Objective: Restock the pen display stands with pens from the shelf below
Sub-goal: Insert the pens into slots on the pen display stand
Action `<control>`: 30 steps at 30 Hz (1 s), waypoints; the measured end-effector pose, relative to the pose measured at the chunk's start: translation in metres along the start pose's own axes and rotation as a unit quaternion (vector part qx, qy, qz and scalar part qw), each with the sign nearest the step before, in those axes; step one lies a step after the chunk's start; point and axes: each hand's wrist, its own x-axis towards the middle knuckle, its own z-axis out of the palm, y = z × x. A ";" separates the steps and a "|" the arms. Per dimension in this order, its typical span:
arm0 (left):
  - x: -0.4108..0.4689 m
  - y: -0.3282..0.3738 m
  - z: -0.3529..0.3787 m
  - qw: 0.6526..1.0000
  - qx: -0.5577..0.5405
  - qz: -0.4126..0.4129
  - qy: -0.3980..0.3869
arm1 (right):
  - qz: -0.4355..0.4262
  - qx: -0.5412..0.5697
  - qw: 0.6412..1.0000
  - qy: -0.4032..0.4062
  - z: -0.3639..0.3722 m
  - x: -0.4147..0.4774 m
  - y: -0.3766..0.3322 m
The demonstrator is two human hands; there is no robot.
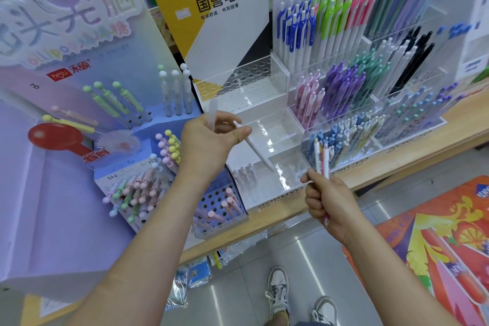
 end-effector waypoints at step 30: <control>0.003 -0.051 0.035 0.831 0.512 0.130 -0.173 | -0.084 -0.076 0.994 -0.005 0.007 -0.002 -0.006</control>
